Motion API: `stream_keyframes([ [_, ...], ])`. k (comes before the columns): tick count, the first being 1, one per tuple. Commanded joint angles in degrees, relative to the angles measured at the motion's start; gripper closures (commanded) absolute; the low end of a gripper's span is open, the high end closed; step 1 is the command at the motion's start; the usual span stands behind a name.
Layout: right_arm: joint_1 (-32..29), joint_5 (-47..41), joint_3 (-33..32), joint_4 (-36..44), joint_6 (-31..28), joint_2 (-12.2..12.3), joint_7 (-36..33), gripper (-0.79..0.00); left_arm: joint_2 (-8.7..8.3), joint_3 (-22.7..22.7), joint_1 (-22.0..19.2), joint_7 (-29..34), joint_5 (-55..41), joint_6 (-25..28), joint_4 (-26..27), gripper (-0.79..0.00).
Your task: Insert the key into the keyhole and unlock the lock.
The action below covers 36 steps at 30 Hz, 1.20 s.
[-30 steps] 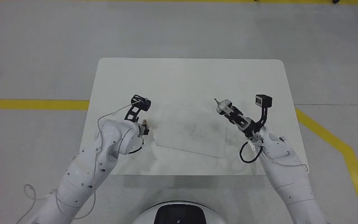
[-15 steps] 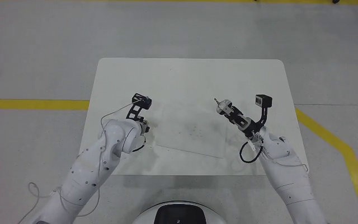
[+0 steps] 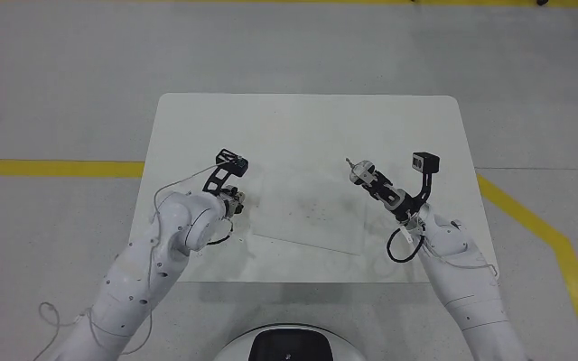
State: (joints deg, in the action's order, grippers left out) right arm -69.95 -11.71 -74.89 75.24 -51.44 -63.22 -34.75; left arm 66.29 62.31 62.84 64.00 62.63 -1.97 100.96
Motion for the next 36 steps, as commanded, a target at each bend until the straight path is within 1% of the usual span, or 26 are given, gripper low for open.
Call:
stream_keyframes([
  [1, 0.0, 0.0, 0.0, 0.0, 0.0, 0.0, 0.0, 0.0, -0.39, 3.84, 1.07, -3.14, -5.73, 3.76, -0.81, 0.0],
  [2, 0.0, 0.0, 0.0, 0.0, 0.0, 0.0, 0.0, 0.0, -0.61, 5.75, 1.76, -4.41, -9.18, 6.28, -1.37, 0.0],
  [4, 0.0, 0.0, 0.0, 0.0, 0.0, 0.0, 0.0, 0.0, -1.0, 10.42, 2.87, -6.74, -19.28, 12.13, -3.46, 0.0],
  [5, 0.0, 0.0, 0.0, 0.0, 0.0, 0.0, 0.0, 0.0, -1.21, 12.51, 3.22, -7.34, -23.85, 14.98, -4.83, 0.0],
  [6, 0.0, 0.0, 0.0, 0.0, 0.0, 0.0, 0.0, 0.0, -1.31, 14.48, 3.51, -7.64, -30.7, 18.14, -6.8, 0.0],
  [7, 0.0, 0.0, 0.0, 0.0, 0.0, 0.0, 0.0, 0.0, -1.48, 16.11, 3.34, -6.93, -36.04, 20.95, -8.88, 0.0],
  [10, 0.0, 0.0, 0.0, 0.0, 0.0, 0.0, 0.0, 0.0, -1.72, 18.51, 1.53, -1.89, -52.76, 27.15, -15.75, 0.0],
  [13, 0.0, 0.0, 0.0, 0.0, 0.0, 0.0, 0.0, 0.0, -1.89, 19.16, -1.16, 3.84, -64.7, 29.05, -21.92, 0.0],
  [15, 0.0, 0.0, 0.0, 0.0, 0.0, 0.0, 0.0, 0.0, -2.04, 19.06, -2.56, 7.52, -69.21, 29.85, -24.36, 0.0],
  [24, 0.0, 0.0, 0.0, 0.0, 0.0, 0.0, 0.0, 0.0, -2.02, 18.98, -2.43, 7.14, -69.18, 29.8, -24.23, 0.0],
  [25, 0.0, 0.0, 0.0, 0.0, 0.0, 0.0, 0.0, 0.0, -1.95, 18.47, -1.93, 6.34, -69.67, 30.01, -23.46, 0.0],
  [26, 0.0, 0.0, 0.0, 0.0, 0.0, 0.0, 0.0, 0.0, -1.91, 18.06, -1.34, 6.31, -71.26, 29.38, -23.9, 0.0],
  [27, 0.0, 0.0, 0.0, 0.0, 0.0, 0.0, 0.0, 0.0, -1.91, 17.96, -1.6, 6.64, -73.02, 28.52, -24.56, 0.0],
  [28, 0.0, 0.0, 0.0, 0.0, 0.0, 0.0, 0.0, 0.0, -1.79, 17.66, -2.14, 7.37, -76.52, 27.95, -25.7, 0.0],
  [29, -0.06, 0.06, 0.16, 0.49, 0.6, -0.05, 0.39, 0.0, -1.58, 16.91, -2.83, 9.71, -81.64, 26.79, -27.38, 0.0],
  [31, 0.07, -0.22, 1.13, 2.01, 2.52, -0.29, 1.18, 0.0, -1.06, 15.56, -5.6, 14.93, -92.03, 23.29, -32.36, 0.0],
  [34, 1.71, -4.11, 3.08, 2.18, 6.1, -0.88, 2.32, 0.0, 0.25, 12.38, -10.83, 22.46, -105.17, 16.78, -41.29, 0.0],
  [35, 2.41, -6.39, 3.79, 1.96, 7.28, -1.14, 2.73, 0.0, 0.8, 11.14, -12.47, 24.0, -108.66, 14.6, -44.23, 0.0],
  [36, 3.36, -9.18, 4.71, 1.76, 8.82, -1.47, 3.0, 0.0, 1.57, 9.25, -14.0, 24.0, -113.46, 10.88, -46.36, 0.0],
])
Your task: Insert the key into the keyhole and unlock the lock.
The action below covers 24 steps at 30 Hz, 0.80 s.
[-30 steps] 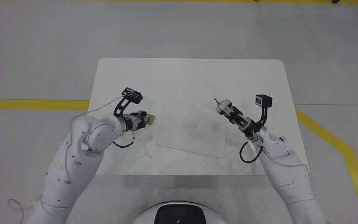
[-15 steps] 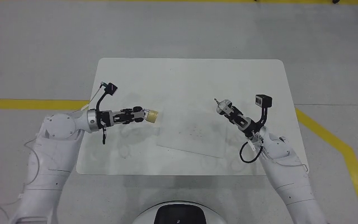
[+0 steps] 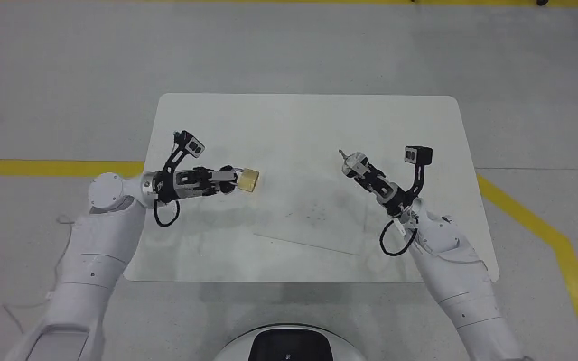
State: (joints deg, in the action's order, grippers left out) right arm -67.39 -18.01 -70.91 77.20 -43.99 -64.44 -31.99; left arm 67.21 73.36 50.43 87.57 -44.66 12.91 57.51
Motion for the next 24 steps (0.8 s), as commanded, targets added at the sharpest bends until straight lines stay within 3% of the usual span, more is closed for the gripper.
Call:
stream_keyframes([
  [1, 1.75, -4.58, 1.47, -0.76, 2.31, -0.51, 0.03, 0.0, 1.33, -3.54, -2.95, 0.43, -10.01, -6.75, -4.64, 0.0],
  [7, 5.6, -7.63, 4.77, -4.52, 4.57, -1.66, -1.67, 0.0, 4.8, -10.92, -8.35, 0.43, -28.31, -20.77, -14.28, 0.0],
  [9, 5.9, -8.28, 4.83, -5.0, 4.89, -1.69, -2.93, 0.0, 5.26, -12.2, -9.5, 0.43, -28.4, -20.02, -15.99, 0.0],
  [15, 5.9, -8.28, 4.83, -5.0, 4.89, -1.69, -2.93, 0.0, 5.26, -12.2, -9.5, 0.43, -28.4, -20.02, -15.99, 0.0],
  [17, 5.9, -8.28, 4.83, -5.0, 4.89, -1.69, -2.93, 0.0, 5.14, -12.75, -8.53, -1.97, -25.28, -18.14, -13.82, 0.0],
  [24, 3.75, -9.5, 7.2, 0.83, 4.49, -2.66, 0.21, 0.0, 5.35, -14.59, -4.31, -5.05, -24.26, -26.36, -8.21, 0.0],
])
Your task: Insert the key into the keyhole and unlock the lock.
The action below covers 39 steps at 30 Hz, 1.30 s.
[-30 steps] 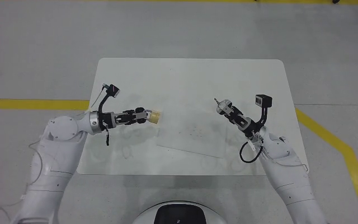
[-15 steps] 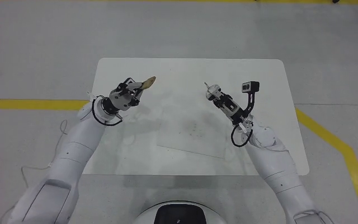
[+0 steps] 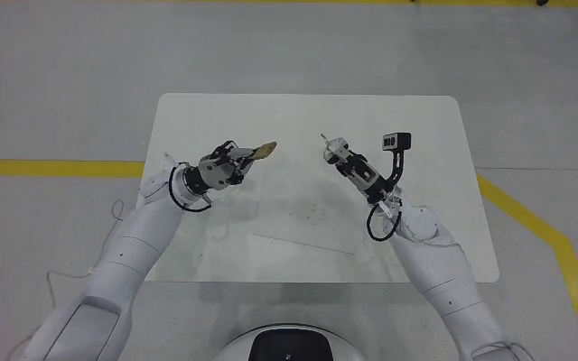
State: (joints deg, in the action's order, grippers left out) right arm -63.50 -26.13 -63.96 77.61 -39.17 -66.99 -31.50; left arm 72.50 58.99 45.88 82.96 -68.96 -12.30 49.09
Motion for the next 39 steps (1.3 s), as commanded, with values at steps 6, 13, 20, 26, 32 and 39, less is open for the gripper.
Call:
stream_keyframes([
  [6, -0.66, -9.06, 1.64, 1.57, -3.32, -0.68, -6.2, 0.0, 0.75, -0.94, 1.01, -3.0, -1.87, -4.65, 0.98, 0.0],
  [13, -0.54, -11.03, 3.22, 1.06, -4.95, -1.38, -9.11, 0.0, 1.63, -2.63, 1.21, -3.81, -2.03, -7.11, 2.0, 0.0],
  [20, -0.2, -10.58, 4.48, 0.61, -6.25, -2.03, -10.59, 0.0, 2.37, -3.88, 1.24, -4.32, -1.68, -8.12, 2.24, 0.0],
  [26, 0.35, -10.03, 5.18, -0.15, -6.62, -2.6, -10.18, 0.0, 2.73, -4.91, 1.16, -3.88, -0.11, -9.39, 2.4, 0.0],
  [32, 0.7, -10.47, 5.08, -0.7, -6.65, -2.98, -10.08, 0.0, 2.8, -5.66, 0.59, -2.04, 2.7, -9.71, 2.3, 0.0],
  [39, 0.72, -10.59, 4.68, -0.94, -6.31, -3.24, -10.61, 0.0, 2.51, -5.82, -0.64, 1.04, 7.29, -7.23, 1.48, 0.0],
])
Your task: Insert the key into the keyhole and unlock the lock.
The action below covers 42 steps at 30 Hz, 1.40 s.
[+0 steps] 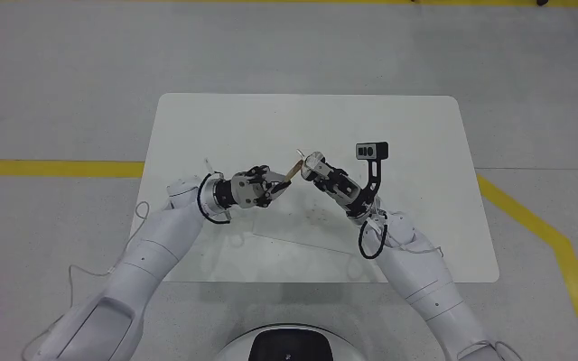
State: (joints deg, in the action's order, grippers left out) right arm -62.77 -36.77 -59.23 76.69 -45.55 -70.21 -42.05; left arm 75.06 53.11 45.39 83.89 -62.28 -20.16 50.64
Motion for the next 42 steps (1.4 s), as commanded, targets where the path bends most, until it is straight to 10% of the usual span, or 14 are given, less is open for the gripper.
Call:
stream_keyframes([
  [1, 0.0, 0.1, -0.08, 0.0, 0.22, -0.05, -0.17, 0.0, -0.09, 0.04, -0.29, 0.25, 1.41, 1.3, -0.11, 0.0],
  [16, 0.24, 3.79, -0.02, 0.11, 2.78, -0.65, 0.54, 0.0, -0.98, 0.05, -1.21, -0.45, 12.97, 10.85, 2.11, 0.0],
  [30, -1.08, -0.94, -3.19, 0.98, 3.21, -0.42, -2.54, 0.0, -2.21, 5.1, 1.02, -4.84, 21.0, 37.59, 7.09, 0.0],
  [42, -0.15, 1.21, -2.98, -0.17, 5.36, -1.02, -0.27, 0.0, -3.57, 7.54, 4.78, -4.51, 25.85, 45.07, 14.07, 0.0],
])
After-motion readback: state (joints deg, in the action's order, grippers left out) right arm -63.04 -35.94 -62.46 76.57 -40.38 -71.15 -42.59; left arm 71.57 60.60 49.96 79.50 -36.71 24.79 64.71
